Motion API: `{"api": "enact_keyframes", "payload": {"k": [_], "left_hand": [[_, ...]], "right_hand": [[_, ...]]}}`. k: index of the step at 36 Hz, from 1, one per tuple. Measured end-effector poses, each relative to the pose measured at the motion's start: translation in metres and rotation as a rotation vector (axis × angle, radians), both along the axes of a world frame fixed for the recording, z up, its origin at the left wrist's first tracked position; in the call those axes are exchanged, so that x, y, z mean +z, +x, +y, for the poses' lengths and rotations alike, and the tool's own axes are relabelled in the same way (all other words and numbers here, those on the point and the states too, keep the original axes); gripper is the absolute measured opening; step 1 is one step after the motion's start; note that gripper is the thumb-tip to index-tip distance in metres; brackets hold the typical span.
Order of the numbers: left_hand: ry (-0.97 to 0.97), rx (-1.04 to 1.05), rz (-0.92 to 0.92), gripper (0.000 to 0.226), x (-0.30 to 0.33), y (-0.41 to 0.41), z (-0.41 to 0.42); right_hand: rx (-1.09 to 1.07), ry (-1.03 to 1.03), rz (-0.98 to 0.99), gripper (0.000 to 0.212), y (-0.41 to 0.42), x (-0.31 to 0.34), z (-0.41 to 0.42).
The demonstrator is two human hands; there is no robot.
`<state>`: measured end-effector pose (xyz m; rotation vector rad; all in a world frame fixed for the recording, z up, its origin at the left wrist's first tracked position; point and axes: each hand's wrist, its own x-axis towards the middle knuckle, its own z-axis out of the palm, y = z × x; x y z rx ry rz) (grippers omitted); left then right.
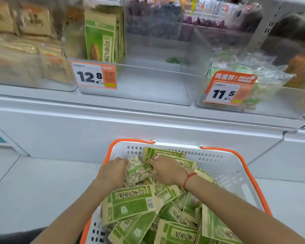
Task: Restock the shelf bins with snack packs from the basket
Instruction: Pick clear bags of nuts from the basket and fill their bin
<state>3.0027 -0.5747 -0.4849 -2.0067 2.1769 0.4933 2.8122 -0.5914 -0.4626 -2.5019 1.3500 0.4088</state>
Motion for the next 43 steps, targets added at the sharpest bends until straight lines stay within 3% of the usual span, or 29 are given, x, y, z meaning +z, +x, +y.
{"api": "enact_keyframes", "payload": {"k": [6, 10, 14, 17, 20, 24, 26, 29, 31, 33, 35, 38, 43], "left_hand": [[-0.150, 0.279, 0.416, 0.040, -0.040, -0.006, 0.001], [-0.153, 0.403, 0.662, 0.035, -0.045, -0.005, 0.000], [-0.044, 0.437, 0.882, 0.044, -0.044, -0.003, 0.001], [0.043, 0.468, 0.965, 0.051, -0.037, -0.003, -0.002], [0.041, 0.360, 0.794, 0.042, -0.027, 0.004, -0.006], [0.094, 0.012, 0.101, 0.035, -0.018, 0.006, 0.000], [0.142, -0.133, -0.117, 0.029, -0.017, -0.002, 0.007], [0.193, -0.233, -0.321, 0.024, -0.013, -0.013, 0.012], [0.221, -0.258, -0.357, 0.025, -0.009, -0.015, 0.013], [0.280, -0.268, -0.289, 0.028, -0.002, -0.013, 0.012], [0.312, -0.235, -0.173, 0.024, 0.003, -0.011, 0.009], [0.249, -0.162, -0.005, 0.029, 0.010, -0.005, 0.005], [0.235, 0.135, 0.595, 0.046, 0.032, 0.000, 0.008]], "right_hand": [[-0.386, 0.257, -0.346, 0.063, 0.039, -0.050, 0.001], [-0.635, 0.479, -0.590, 0.048, 0.050, -0.056, -0.002], [-0.716, 0.602, -0.619, 0.038, 0.038, -0.050, -0.008], [-0.674, 0.548, -0.566, 0.041, 0.021, -0.034, -0.008], [-0.632, 0.490, -0.524, 0.048, -0.005, -0.016, -0.005], [-0.606, 0.404, -0.433, 0.057, -0.043, 0.006, 0.002], [-0.617, 0.384, -0.397, 0.062, -0.061, 0.016, 0.005], [-0.675, 0.394, -0.416, 0.073, -0.082, 0.025, 0.010], [-0.697, 0.394, -0.458, 0.079, -0.090, 0.027, 0.014], [-0.704, 0.397, -0.507, 0.071, -0.095, 0.026, 0.017], [-0.730, 0.427, -0.576, 0.049, -0.095, 0.026, 0.023], [-0.745, 0.488, -0.660, 0.044, -0.094, 0.033, 0.030], [-0.729, 0.540, -0.795, 0.040, -0.099, 0.055, 0.032]]}}
